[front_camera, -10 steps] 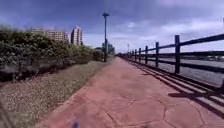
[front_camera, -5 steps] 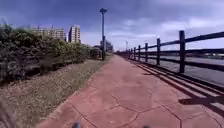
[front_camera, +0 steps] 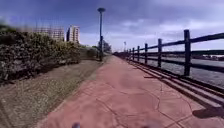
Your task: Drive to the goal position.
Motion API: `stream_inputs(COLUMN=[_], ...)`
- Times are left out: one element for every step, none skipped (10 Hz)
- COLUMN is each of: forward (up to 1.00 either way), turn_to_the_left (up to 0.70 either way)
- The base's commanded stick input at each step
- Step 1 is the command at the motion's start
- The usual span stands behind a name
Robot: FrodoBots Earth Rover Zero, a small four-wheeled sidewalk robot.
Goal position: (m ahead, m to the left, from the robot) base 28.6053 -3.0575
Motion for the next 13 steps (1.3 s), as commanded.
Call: stream_inputs(forward=[0.70, 0.70, 0.70, 0.70, 0.70, 0.70, 0.70, 0.70, 0.70, 0.70, 0.70, 0.70, 0.70], turn_to_the_left=[0.00, 0.00, 0.00, 0.00, 0.00, 0.00, 0.00, 0.31, 0.35, 0.35, 0.35, 0.35, 0.27])
